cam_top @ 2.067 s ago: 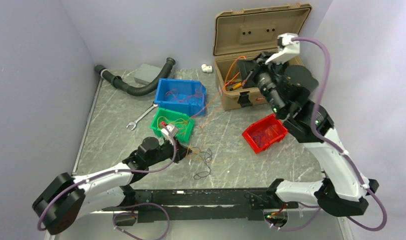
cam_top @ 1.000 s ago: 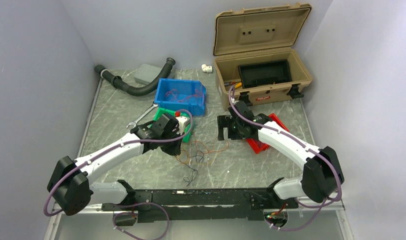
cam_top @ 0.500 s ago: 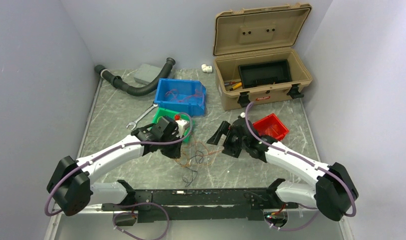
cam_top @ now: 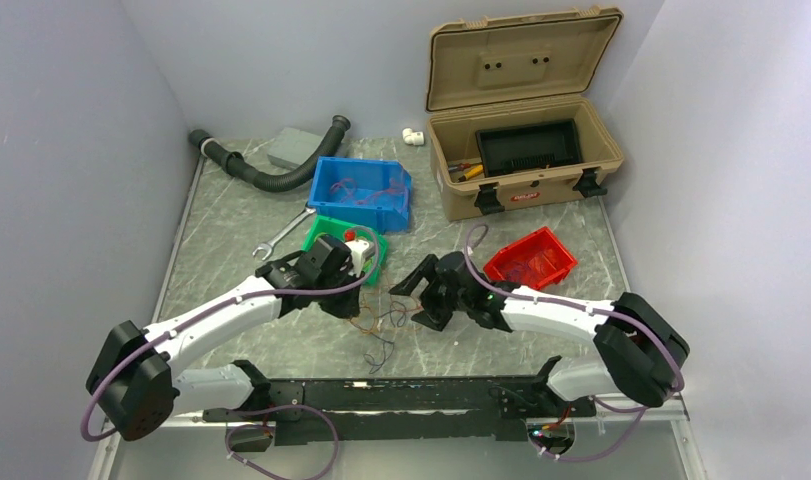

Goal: Untangle the cables

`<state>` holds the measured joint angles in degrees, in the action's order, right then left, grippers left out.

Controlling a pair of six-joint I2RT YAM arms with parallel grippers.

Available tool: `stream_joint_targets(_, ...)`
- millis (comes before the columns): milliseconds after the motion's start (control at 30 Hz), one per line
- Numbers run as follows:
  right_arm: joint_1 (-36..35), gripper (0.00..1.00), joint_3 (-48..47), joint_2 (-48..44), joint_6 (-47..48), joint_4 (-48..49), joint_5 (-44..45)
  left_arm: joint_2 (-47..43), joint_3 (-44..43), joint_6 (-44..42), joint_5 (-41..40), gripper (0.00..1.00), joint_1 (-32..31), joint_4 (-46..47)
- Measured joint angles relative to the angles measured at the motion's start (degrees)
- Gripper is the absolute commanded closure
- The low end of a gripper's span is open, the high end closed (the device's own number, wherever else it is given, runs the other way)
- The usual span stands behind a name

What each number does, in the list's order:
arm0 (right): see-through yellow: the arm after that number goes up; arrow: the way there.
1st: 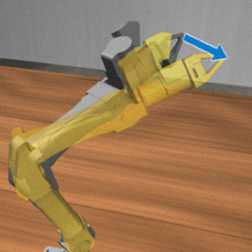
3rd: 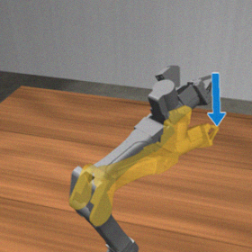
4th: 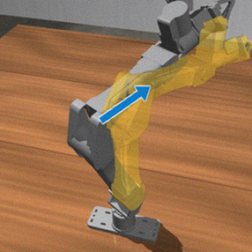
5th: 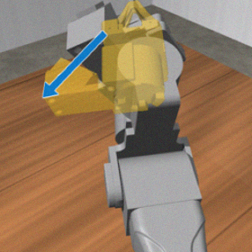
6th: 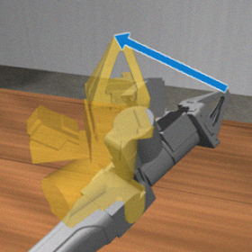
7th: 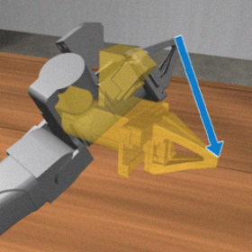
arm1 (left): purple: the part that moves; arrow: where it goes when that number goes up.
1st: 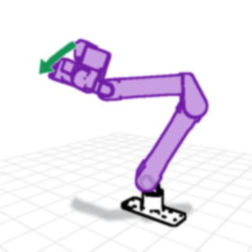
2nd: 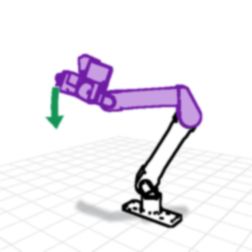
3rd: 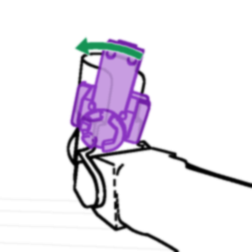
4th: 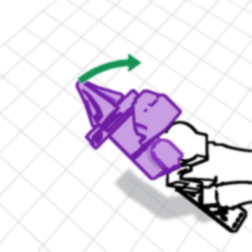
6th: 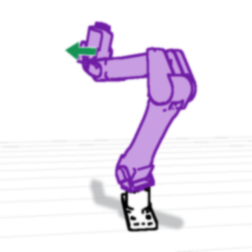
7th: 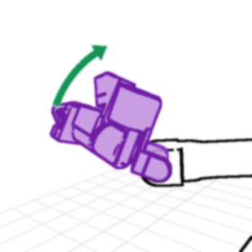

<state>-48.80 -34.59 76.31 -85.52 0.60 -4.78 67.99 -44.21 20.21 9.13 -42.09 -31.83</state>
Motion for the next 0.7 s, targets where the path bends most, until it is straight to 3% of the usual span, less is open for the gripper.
stream_joint_targets(200, 0.0, 0.13, 3.93, -1.55, -5.92, -0.87, 4.59, -1.05, 0.17, 0.0, -0.37, 1.0, 0.02, -0.07)
stream_joint_targets(500, 1.2, 0.27, 7.63, 1.6, -11.04, 2.47, 6.36, -1.16, 0.2, 0.02, 0.09, 1.0, -0.02, 0.98)
stream_joint_targets(633, 1.77, 0.43, 6.84, 3.23, -11.63, 3.06, 7.96, -1.2, 0.24, 0.02, 0.11, 1.0, -0.42, 1.18)
stream_joint_targets(700, 2.32, 0.46, 6.43, 4.28, -12.02, 2.91, 8.92, -1.53, 0.48, 0.02, 0.11, 1.0, -0.72, 1.29)
